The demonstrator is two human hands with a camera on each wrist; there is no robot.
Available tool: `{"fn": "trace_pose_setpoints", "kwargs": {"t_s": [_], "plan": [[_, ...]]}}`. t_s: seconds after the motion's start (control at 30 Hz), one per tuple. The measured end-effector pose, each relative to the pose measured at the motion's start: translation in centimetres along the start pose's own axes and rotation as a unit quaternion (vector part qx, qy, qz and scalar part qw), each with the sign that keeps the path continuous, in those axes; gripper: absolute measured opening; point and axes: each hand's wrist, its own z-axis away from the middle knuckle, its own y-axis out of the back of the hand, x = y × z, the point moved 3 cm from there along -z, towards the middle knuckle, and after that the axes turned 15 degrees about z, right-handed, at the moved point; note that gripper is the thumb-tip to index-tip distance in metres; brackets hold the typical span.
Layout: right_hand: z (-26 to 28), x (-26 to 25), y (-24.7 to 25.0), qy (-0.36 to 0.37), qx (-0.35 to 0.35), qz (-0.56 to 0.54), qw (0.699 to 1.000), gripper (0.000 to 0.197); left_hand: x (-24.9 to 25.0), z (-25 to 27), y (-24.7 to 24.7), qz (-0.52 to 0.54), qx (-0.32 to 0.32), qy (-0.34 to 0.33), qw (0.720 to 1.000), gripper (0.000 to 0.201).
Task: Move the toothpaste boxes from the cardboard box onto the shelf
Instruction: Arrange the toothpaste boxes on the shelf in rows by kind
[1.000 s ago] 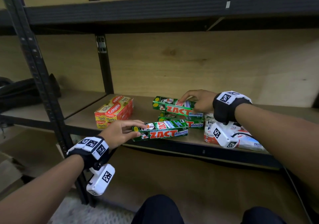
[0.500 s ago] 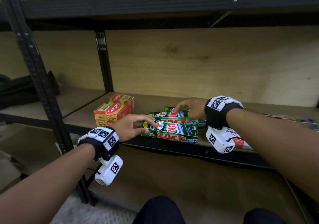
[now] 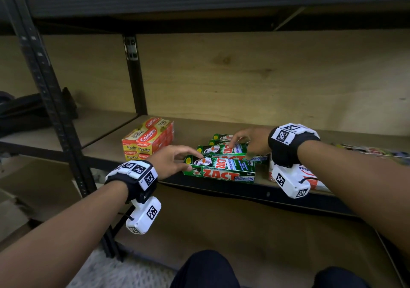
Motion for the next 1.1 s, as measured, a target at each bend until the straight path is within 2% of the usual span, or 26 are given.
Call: {"fn": "trace_pose_setpoints", "kwargs": {"t_s": [0.27,0.4,0.57,0.83,1.1], "plan": [[1.2,0.0,0.5,-0.003,-0.005,0.051,0.999,0.049,1.0,-0.3,-0.4,-0.096,0.010,-0.010,0.995,0.034],[1.4,0.1,-0.1,-0.013,-0.003,0.081,0.997,0.051,1.6,-0.7,-0.9,-0.153,0.022,-0.008,0.988,0.043],[1.6,0.6,-0.6,-0.011,-0.016,0.054,0.998,0.051,1.5,-1.1,-1.0,-0.171,0.027,0.018,0.985,0.046],[2.4,1.3,0.0,-0.017,0.004,0.103,0.995,0.045,1.5,-1.3,-1.0,-0.181,0.020,0.045,0.982,0.042],[4.1,2.0,0.1,-0.013,-0.020,0.099,0.995,0.050,2.4,-1.8,-1.6,-0.206,0.033,0.012,0.978,0.043]]}}
